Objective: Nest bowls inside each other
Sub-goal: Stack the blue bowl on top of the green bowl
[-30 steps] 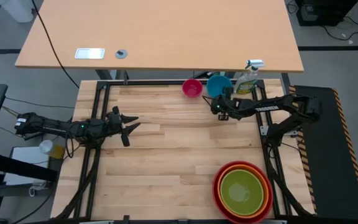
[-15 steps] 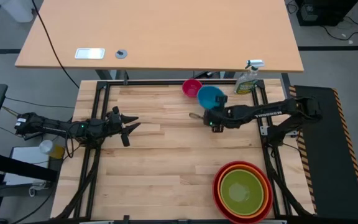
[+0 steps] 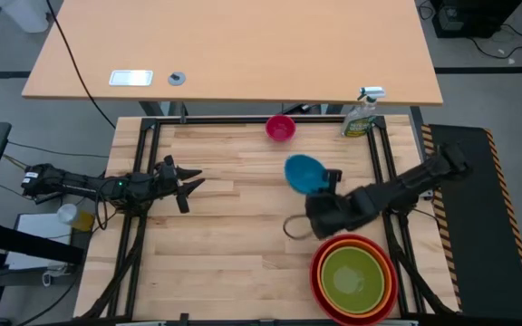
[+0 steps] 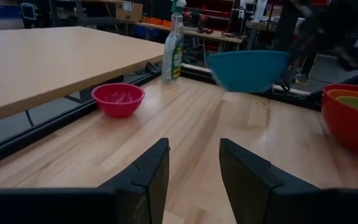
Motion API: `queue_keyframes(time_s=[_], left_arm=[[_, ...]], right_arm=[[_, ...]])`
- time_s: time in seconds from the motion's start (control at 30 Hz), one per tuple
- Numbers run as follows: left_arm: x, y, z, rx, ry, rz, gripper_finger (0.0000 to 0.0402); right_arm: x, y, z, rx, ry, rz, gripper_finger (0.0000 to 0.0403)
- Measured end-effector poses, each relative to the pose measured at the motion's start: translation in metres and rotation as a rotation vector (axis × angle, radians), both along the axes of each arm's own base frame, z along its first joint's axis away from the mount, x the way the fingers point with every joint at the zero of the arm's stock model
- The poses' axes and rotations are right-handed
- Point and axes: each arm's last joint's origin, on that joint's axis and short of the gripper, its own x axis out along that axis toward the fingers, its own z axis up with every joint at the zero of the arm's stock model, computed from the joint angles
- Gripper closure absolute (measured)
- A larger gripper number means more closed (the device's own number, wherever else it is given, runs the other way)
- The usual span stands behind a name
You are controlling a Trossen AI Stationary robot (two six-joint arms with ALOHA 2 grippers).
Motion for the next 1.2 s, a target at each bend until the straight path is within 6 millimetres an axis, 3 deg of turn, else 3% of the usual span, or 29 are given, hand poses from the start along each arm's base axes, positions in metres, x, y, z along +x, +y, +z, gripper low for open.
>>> queue_keyframes(time_s=[0.23, 0.47, 0.77, 1.2], left_arm=[[0.0, 0.0, 0.0, -0.004, -0.002, 0.0, 0.0257], [0.0, 0.0, 0.0, -0.004, -0.002, 0.0, 0.0257], [0.0, 0.0, 0.0, -0.028, -0.012, 0.003, 0.0257], [0.0, 0.0, 0.0, -0.045, -0.02, 0.005, 0.0257]], right_arm=[[-0.015, 0.04, 0.012, 0.04, -0.014, 0.027, 0.0392], [-0.014, 0.083, 0.02, 0.054, 0.095, 0.011, 0.0392], [-0.022, 0.143, 0.033, 0.129, 0.064, 0.028, 0.0392], [-0.076, 0.189, 0.039, 0.233, -0.04, 0.069, 0.0392]])
